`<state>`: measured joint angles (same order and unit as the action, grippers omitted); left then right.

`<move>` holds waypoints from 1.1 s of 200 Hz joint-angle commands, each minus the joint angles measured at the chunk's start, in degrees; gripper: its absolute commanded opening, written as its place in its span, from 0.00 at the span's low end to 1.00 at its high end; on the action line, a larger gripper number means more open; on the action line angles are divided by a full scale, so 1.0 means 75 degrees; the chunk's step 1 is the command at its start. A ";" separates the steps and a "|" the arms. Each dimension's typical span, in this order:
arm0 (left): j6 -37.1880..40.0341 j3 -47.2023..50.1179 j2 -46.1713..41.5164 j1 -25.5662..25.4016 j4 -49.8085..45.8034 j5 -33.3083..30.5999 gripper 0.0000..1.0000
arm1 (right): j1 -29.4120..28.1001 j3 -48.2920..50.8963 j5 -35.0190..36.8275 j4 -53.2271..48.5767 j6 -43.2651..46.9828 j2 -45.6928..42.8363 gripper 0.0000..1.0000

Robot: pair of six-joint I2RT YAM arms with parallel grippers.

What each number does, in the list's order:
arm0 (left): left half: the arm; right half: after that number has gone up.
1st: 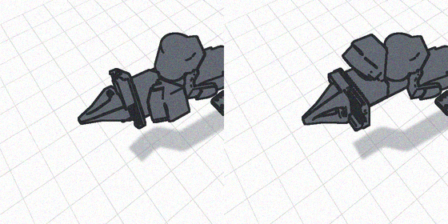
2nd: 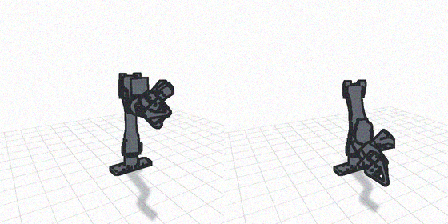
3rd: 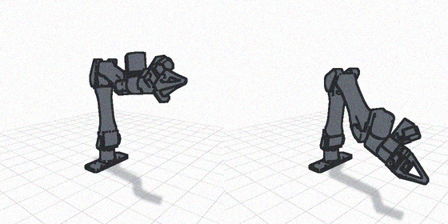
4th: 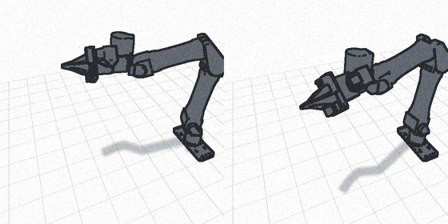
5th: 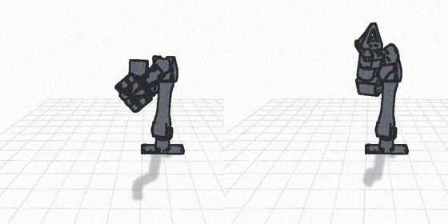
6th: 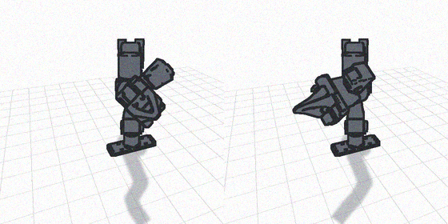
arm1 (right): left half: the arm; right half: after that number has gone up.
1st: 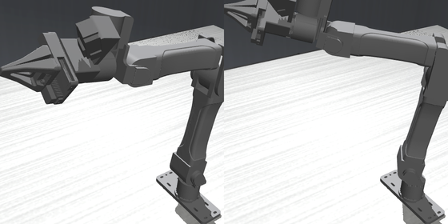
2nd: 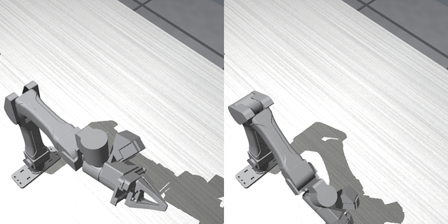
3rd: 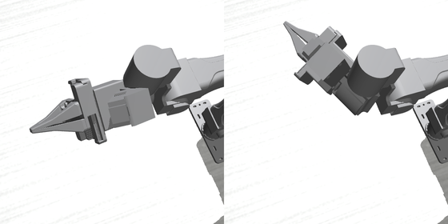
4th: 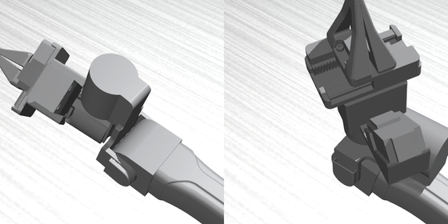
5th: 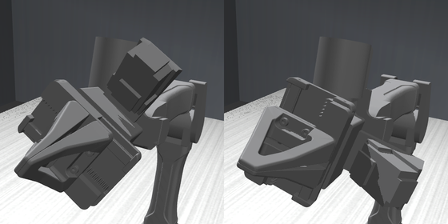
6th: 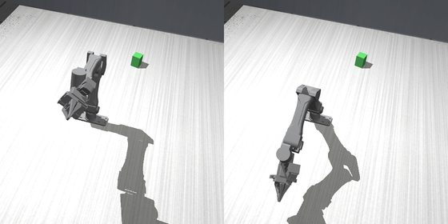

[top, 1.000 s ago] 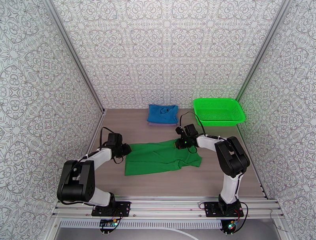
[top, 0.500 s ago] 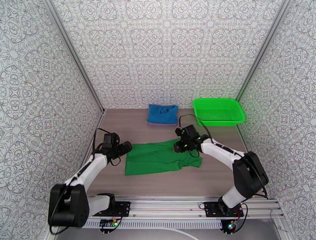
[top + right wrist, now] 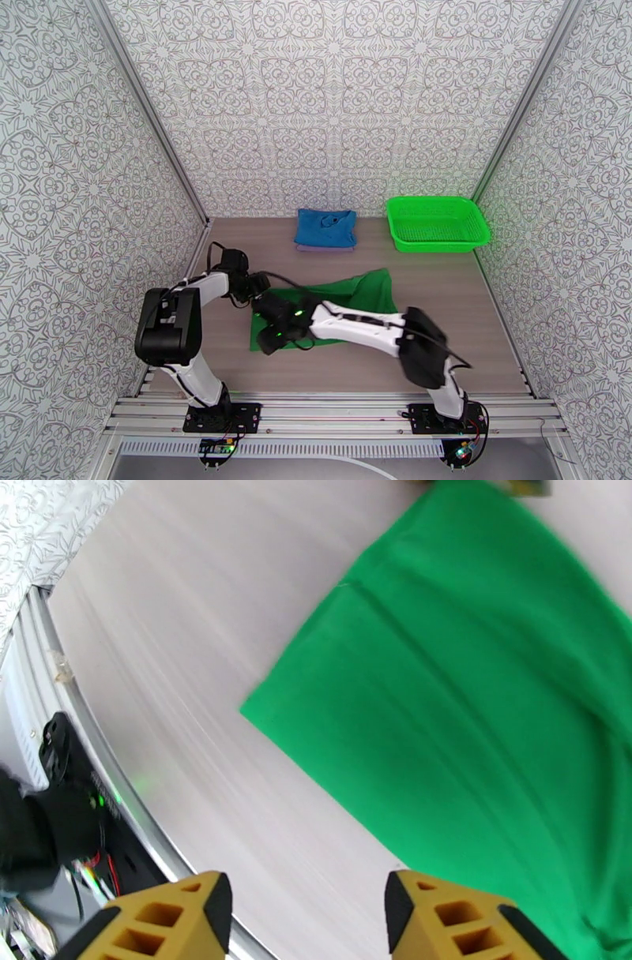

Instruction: Fold and stack the mixed laundry pile

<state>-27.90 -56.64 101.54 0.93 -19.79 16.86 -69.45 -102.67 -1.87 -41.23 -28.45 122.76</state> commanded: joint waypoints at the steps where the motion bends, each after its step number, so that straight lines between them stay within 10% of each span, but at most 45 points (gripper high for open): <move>1: 0.0105 0.0024 0.0334 -0.0089 0.0344 0.0486 0.44 | -0.0066 -0.0794 0.0052 -0.0267 -0.0447 0.0663 0.58; 30: 0.0122 0.0310 0.0297 -0.0078 0.0545 0.0556 0.27 | -0.0138 -0.1838 -0.0093 -0.0370 -0.0554 0.1542 0.57; 142: 0.0046 0.0749 0.0343 -0.0013 0.1003 0.1013 0.15 | -0.0221 -0.4800 0.0518 -0.2405 -0.0649 0.4054 0.55; 220: -0.0233 0.1451 0.0163 -0.0124 0.1384 0.1244 0.00 | -0.0311 -0.4545 0.1057 -0.2801 -0.0559 0.4672 0.33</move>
<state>-28.51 -49.58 101.75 1.52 -6.44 23.94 -71.05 -139.37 4.08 -57.08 -32.95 151.13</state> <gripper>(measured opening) 0.071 0.377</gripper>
